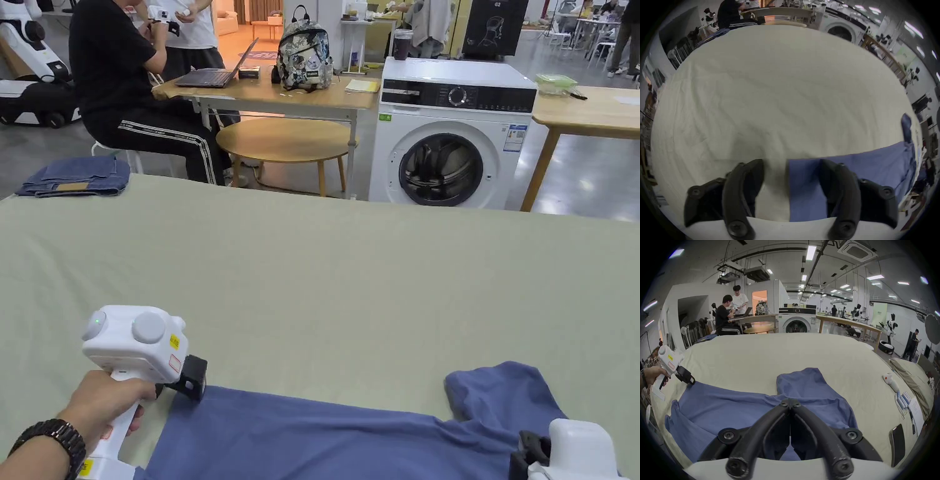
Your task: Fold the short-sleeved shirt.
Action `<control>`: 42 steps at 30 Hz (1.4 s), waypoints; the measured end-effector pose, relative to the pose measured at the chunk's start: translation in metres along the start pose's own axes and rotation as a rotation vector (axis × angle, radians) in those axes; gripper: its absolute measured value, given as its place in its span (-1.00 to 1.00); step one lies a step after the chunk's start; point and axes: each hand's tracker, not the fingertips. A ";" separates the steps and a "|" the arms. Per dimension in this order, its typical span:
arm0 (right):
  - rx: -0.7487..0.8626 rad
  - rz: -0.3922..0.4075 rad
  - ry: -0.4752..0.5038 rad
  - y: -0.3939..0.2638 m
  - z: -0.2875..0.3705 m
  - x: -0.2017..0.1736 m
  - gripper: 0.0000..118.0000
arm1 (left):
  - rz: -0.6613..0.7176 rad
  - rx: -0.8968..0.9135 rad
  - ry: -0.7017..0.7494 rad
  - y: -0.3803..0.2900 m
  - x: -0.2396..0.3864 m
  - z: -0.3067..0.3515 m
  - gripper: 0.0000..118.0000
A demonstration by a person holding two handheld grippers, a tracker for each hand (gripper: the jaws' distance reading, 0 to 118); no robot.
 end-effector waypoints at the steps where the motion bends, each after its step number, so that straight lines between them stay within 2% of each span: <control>1: -0.004 0.001 -0.002 -0.001 -0.001 0.001 -1.00 | -0.007 0.002 0.041 -0.002 0.005 -0.002 -0.07; 3: -0.012 -0.001 -0.006 0.002 0.003 0.001 -1.00 | -0.043 0.011 0.072 -0.003 0.013 -0.002 -0.13; 5: -0.019 -0.008 -0.004 0.001 0.002 0.001 -1.00 | -0.084 0.004 0.077 -0.007 0.023 -0.002 -0.45; 6: -0.023 -0.011 -0.004 0.001 -0.001 0.003 -1.00 | -0.085 0.007 0.064 -0.008 0.026 -0.001 -0.74; 9: -0.040 -0.022 -0.001 -0.001 -0.005 0.004 -1.00 | -0.085 0.046 0.028 -0.006 0.026 0.003 -1.00; 14: -0.056 -0.043 0.002 -0.004 -0.008 0.013 -1.00 | -0.021 0.125 -0.007 -0.017 0.019 0.017 -1.00; 19: -0.107 -0.033 -0.017 0.003 -0.016 0.035 -1.00 | -0.045 0.191 -0.039 -0.034 0.018 0.040 -1.00; 22: -0.144 -0.020 -0.026 0.015 -0.025 0.049 -1.00 | -0.004 0.241 -0.073 -0.042 0.013 0.055 -1.00; 26: -0.196 -0.047 -0.041 0.030 -0.051 0.074 -1.00 | -0.013 0.278 -0.076 -0.056 0.016 0.076 -1.00; 30: -0.270 -0.033 -0.048 0.048 -0.080 0.093 -0.98 | -0.030 0.308 -0.054 -0.069 0.019 0.088 -1.00; 33: -0.352 -0.005 -0.045 0.063 -0.105 0.103 -0.37 | -0.043 0.308 -0.040 -0.075 0.022 0.091 -1.00; 34: -0.370 0.011 -0.042 0.066 -0.110 0.105 -0.04 | -0.042 0.310 -0.041 -0.077 0.021 0.091 -1.00; 35: -0.401 0.024 -0.021 0.069 -0.117 0.107 0.15 | -0.037 0.310 -0.044 -0.078 0.021 0.091 -1.00; 37: -0.453 0.036 0.012 0.072 -0.133 0.112 0.22 | -0.029 0.308 -0.046 -0.081 0.021 0.090 -1.00; 42: -0.530 0.074 -0.028 0.066 -0.157 0.109 0.22 | -0.018 0.298 -0.051 -0.083 0.021 0.087 -1.00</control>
